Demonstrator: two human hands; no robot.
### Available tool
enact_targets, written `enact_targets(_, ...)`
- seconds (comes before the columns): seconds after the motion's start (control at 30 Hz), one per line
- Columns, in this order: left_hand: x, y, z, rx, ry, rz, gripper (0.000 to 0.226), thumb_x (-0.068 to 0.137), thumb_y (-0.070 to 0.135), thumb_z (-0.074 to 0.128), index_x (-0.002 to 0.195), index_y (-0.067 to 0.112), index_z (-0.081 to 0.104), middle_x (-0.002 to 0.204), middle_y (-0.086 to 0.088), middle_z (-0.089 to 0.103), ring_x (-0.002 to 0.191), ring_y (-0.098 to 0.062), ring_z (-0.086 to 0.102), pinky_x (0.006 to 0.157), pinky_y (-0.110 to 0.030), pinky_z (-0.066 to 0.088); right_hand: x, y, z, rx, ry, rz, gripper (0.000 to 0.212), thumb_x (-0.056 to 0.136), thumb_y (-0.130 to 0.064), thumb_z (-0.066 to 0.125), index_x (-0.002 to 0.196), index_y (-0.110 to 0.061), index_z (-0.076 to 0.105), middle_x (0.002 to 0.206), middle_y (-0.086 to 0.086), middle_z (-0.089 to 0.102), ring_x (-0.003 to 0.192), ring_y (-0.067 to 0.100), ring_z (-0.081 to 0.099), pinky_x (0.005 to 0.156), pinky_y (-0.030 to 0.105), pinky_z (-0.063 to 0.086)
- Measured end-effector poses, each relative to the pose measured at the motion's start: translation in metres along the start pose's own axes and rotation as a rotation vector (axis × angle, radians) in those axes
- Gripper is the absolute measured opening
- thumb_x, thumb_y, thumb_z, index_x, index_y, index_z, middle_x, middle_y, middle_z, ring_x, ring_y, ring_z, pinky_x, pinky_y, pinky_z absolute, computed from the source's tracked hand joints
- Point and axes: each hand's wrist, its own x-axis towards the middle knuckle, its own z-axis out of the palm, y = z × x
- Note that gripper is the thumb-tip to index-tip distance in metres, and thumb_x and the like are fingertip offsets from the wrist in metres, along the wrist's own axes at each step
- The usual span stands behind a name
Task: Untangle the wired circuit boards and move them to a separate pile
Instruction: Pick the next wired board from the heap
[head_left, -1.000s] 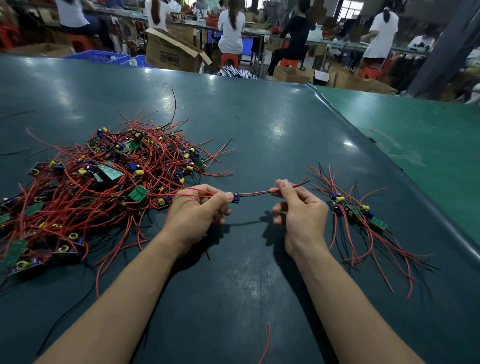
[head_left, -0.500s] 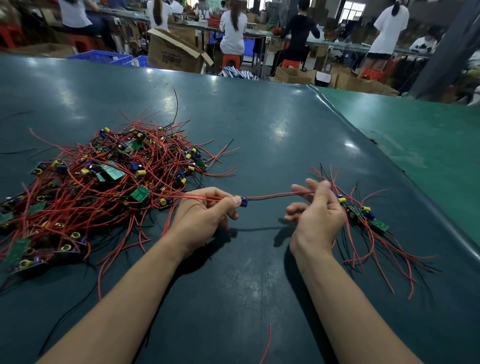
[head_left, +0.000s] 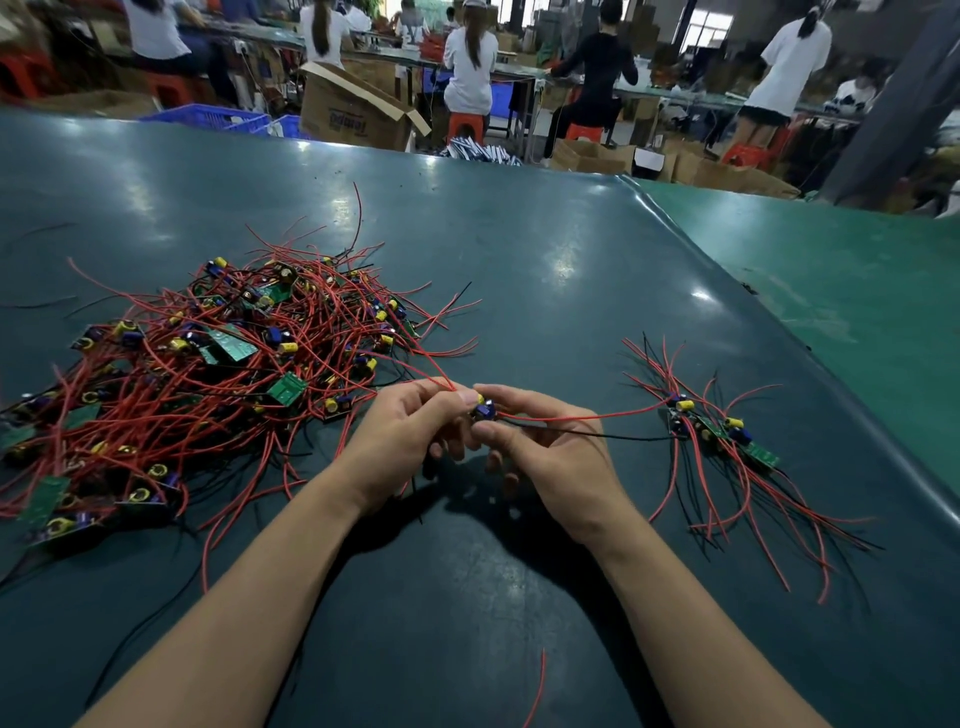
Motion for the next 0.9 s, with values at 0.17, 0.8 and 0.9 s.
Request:
enact_targets(0.17, 0.000, 0.001, 0.002, -0.041, 0.025, 0.042, 0.028, 0.078, 0.040, 0.064, 0.094, 0.017, 0.067, 0.069, 0.002, 0.065, 0.052, -0.010, 0.053, 0.048, -0.015, 0.039, 0.000, -0.002, 0.002, 0.112, 0.148, 0.035, 0.008, 0.085, -0.019, 0.070, 0.092, -0.016, 0.074, 0.075, 0.006, 0.072, 0.050, 0.014, 0.058, 0.042, 0.022, 0.046)
enact_targets(0.8, 0.002, 0.001, 0.008, -0.359, 0.078, -0.038, 0.017, 0.065, 0.027, 0.073, 0.075, 0.014, 0.079, 0.065, 0.005, 0.064, 0.055, -0.006, 0.048, 0.058, -0.019, 0.041, 0.000, 0.003, 0.012, 0.057, 0.075, 0.080, 0.037, 0.090, -0.028, 0.069, 0.059, -0.018, 0.051, 0.050, 0.001, 0.048, 0.038, 0.013, 0.041, 0.038, 0.020, 0.033)
enact_targets(0.9, 0.007, 0.003, 0.004, -0.502, 0.219, -0.031, 0.015, 0.070, 0.020, 0.071, 0.078, 0.008, 0.075, 0.063, 0.003, 0.060, 0.049, -0.003, 0.044, 0.051, -0.016, 0.038, 0.000, 0.000, 0.014, -0.132, 0.172, 0.002, 0.043, 0.085, -0.036, 0.067, 0.060, -0.008, 0.047, 0.050, 0.001, 0.044, 0.046, 0.015, 0.043, 0.043, 0.031, 0.034)
